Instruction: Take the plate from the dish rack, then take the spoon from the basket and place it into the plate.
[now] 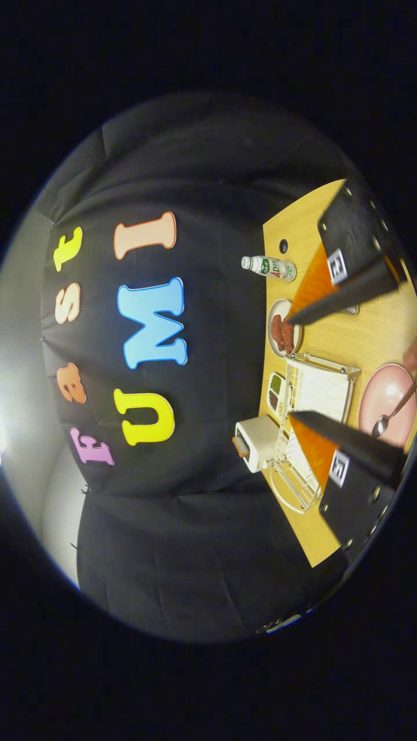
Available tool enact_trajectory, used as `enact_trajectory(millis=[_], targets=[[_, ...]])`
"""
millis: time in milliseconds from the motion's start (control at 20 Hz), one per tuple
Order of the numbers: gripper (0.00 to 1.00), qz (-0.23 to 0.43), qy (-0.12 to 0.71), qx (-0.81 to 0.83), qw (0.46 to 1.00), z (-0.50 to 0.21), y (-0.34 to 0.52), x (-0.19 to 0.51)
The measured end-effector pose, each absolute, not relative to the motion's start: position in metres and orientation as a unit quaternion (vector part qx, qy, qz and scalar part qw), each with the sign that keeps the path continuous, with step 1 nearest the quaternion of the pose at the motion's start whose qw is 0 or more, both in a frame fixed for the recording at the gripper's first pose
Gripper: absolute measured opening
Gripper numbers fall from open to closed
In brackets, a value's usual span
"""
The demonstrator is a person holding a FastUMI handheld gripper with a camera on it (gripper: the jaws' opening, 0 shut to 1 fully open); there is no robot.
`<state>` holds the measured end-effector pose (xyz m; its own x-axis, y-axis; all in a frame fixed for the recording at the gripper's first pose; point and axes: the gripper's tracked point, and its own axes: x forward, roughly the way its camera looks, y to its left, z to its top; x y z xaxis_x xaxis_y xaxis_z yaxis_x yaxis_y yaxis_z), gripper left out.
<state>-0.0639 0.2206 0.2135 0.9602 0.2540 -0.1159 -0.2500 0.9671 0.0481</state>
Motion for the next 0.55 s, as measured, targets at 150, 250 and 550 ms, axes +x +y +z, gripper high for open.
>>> enact_trajectory(millis=[150, 250, 550], targets=[[0.96, 0.077, 0.040, 0.008, 0.996, 0.223, 0.188, -0.060], [0.96, 0.058, 0.039, 0.003, 0.998, 0.225, 0.175, -0.062], [0.96, 0.036, 0.032, 0.014, 0.999, 0.240, 0.156, -0.067]])
